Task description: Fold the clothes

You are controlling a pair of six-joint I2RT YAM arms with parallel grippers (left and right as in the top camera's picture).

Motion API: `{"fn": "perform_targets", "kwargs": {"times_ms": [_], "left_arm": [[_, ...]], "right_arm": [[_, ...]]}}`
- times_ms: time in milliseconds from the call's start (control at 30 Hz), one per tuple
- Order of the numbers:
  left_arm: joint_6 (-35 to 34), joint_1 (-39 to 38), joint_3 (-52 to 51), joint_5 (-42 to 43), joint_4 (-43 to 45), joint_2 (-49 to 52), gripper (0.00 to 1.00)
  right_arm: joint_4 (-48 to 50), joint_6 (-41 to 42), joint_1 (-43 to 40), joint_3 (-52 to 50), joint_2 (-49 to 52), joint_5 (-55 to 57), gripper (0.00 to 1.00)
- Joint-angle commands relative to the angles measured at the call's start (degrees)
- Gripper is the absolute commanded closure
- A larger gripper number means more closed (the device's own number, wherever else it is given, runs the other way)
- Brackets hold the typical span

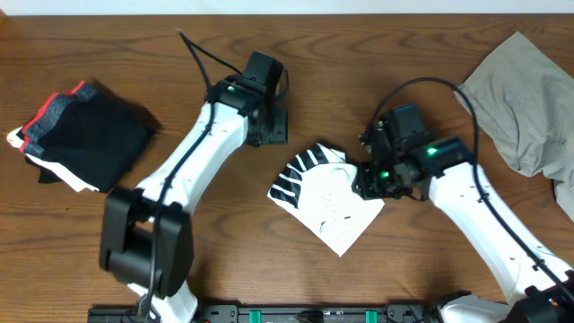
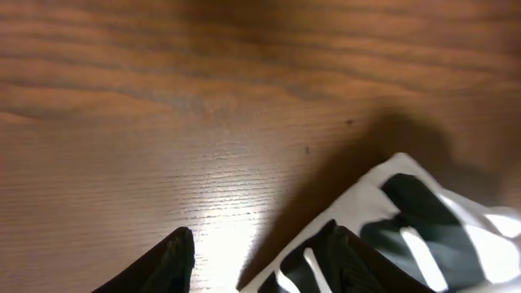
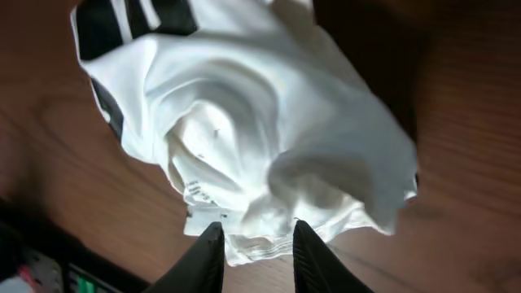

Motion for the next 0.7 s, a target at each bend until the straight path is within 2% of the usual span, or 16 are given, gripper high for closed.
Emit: {"fn": "perform_targets", "kwargs": {"times_ms": [0,267,400,567,667], "left_arm": [[0.8,0.0,0.4,4.2,0.5,1.6,0.45],[1.4,-2.5,0.3,4.8,1.5,2.1,0.44],[1.4,-3.9,0.3,4.8,1.2,2.1,0.44],[1.4,-4.6,0.3,4.8,0.0,2.1,0.44],[1.4,-4.6,0.2,4.8,-0.6,2.1,0.44]], "right_arm": [[-0.2,-0.7,1.9,-0.3,0.2,4.4,0.73],[1.9,-0.5,2.2,-1.5,4.0,9.7,0.72],[4.7,3.2,1.9,-1.7,8.0,18.5,0.71],[3.9,6.7,0.2,-1.7,15.2,20.7,0.74],[3.0,9.0,-0.9,-1.7,19.5,20.9,0.72]]}}
